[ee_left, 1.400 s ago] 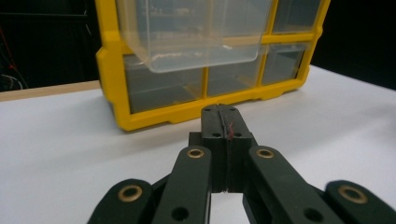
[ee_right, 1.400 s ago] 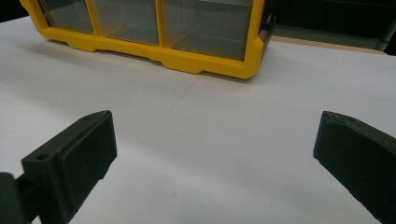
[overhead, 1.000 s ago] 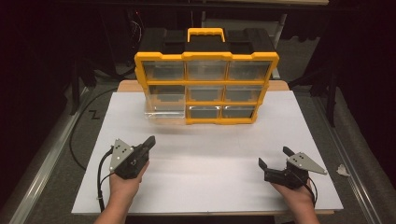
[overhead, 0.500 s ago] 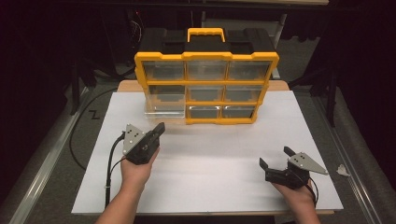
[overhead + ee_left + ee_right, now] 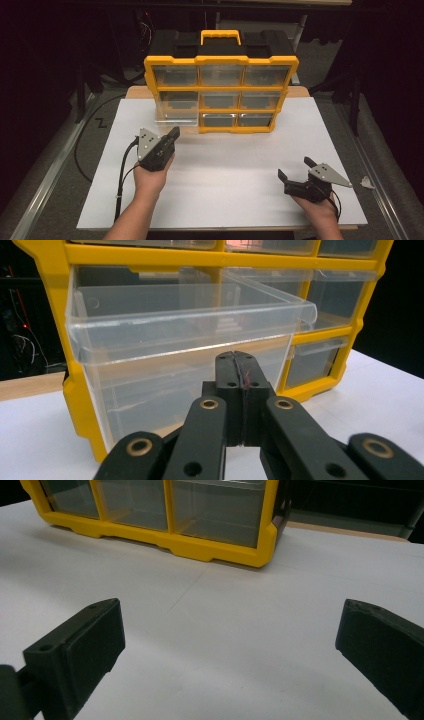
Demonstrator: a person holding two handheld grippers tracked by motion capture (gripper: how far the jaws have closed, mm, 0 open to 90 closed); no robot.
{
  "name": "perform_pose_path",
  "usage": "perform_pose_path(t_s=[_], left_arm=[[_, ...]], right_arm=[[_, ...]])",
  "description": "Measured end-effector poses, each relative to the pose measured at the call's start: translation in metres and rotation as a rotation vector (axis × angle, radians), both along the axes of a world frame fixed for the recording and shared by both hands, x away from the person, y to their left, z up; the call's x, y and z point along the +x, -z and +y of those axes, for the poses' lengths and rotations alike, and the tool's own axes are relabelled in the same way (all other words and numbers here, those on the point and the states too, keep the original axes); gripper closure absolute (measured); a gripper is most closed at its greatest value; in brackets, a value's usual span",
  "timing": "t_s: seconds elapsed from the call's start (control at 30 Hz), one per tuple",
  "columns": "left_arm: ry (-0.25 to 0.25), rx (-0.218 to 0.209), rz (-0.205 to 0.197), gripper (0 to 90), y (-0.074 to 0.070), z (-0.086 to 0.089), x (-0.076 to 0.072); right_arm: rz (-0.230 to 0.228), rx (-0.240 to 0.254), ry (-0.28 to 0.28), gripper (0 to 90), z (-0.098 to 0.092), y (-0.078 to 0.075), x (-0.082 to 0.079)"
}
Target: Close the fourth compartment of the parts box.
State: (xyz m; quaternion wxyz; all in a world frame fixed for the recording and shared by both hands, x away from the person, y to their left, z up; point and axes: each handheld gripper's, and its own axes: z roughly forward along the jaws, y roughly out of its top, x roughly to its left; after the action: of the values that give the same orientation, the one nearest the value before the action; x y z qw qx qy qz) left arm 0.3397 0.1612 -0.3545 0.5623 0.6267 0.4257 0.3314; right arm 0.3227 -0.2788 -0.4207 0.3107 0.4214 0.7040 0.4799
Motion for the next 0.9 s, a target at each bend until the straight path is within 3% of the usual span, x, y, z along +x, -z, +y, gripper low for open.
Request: perform_pose_path(t_s=[0.9], left_arm=[[-0.034, 0.012, -0.016, 89.7, -0.004, 0.000, 0.014]], right_arm=[[-0.005, 0.001, 0.001, 0.9, -0.001, -0.001, 0.000]])
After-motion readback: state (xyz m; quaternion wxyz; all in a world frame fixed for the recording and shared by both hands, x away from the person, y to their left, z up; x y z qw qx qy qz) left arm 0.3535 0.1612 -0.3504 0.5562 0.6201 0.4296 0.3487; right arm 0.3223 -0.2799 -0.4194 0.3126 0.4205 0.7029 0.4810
